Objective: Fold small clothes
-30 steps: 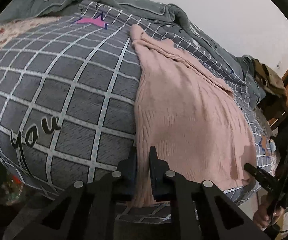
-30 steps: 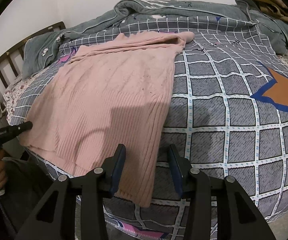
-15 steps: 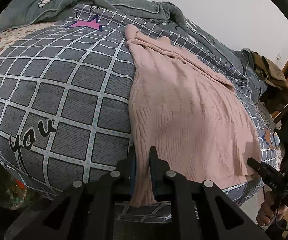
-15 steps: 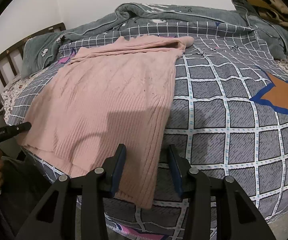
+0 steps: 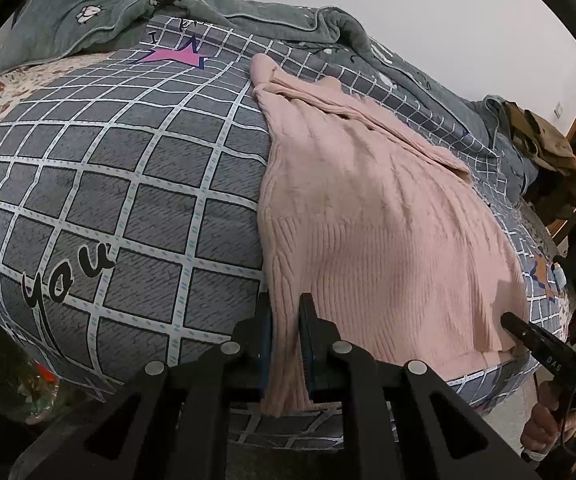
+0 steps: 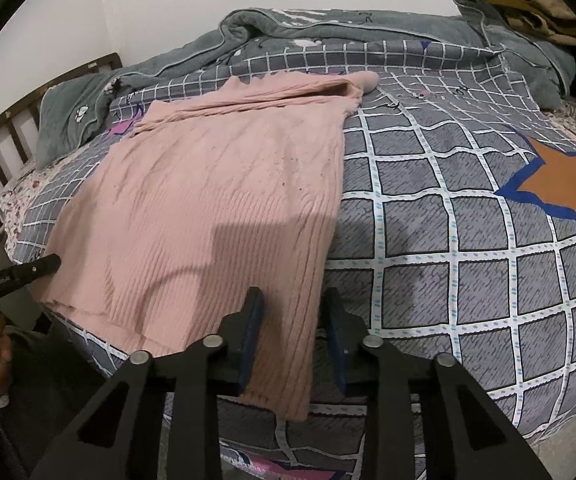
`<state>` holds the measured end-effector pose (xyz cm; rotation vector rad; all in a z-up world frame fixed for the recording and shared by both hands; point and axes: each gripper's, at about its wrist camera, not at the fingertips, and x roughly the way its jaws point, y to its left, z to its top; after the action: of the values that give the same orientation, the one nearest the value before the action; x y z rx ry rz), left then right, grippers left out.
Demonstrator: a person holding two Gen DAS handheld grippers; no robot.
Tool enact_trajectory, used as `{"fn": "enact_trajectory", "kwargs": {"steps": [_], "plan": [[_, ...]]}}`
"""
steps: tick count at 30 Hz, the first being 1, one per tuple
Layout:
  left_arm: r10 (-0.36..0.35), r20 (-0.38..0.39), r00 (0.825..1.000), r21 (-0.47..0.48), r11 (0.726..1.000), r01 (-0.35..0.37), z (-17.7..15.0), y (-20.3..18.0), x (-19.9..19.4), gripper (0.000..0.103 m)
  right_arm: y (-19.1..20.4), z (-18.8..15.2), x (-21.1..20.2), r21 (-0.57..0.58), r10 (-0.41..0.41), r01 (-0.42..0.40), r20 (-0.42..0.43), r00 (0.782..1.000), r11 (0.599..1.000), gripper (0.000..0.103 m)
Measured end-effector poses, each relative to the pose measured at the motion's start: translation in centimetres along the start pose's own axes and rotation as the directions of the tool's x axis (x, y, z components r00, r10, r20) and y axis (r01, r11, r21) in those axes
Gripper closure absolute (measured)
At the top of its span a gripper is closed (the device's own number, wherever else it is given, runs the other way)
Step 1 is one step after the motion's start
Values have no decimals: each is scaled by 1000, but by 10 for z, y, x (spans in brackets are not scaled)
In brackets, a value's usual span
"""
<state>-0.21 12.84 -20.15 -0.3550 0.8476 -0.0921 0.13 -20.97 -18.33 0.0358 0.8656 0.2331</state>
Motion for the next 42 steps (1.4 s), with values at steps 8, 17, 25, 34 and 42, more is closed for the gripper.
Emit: {"fn": "enact_trajectory", "kwargs": {"steps": [8, 17, 25, 34, 42], "plan": [[-38, -21, 999, -39, 999, 37, 3, 7, 1, 89, -2, 3, 0, 0, 25, -25, -35, 999, 1000, 75], [-44, -29, 999, -45, 998, 42, 2, 7, 0, 89, 6, -3, -2, -35, 23, -24, -34, 999, 999, 74], [-50, -33, 998, -33, 998, 49, 2, 6, -1, 89, 6, -2, -1, -30, 25, -26, -31, 999, 999, 74], [-75, -11, 997, -47, 996, 74, 0, 8, -7, 94, 4, -2, -1, -15, 46, -47, -31, 998, 999, 95], [-108, 43, 993, -60, 992, 111, 1, 12, -18, 94, 2, 1, -10, -2, 59, -59, -3, 998, 998, 97]]}}
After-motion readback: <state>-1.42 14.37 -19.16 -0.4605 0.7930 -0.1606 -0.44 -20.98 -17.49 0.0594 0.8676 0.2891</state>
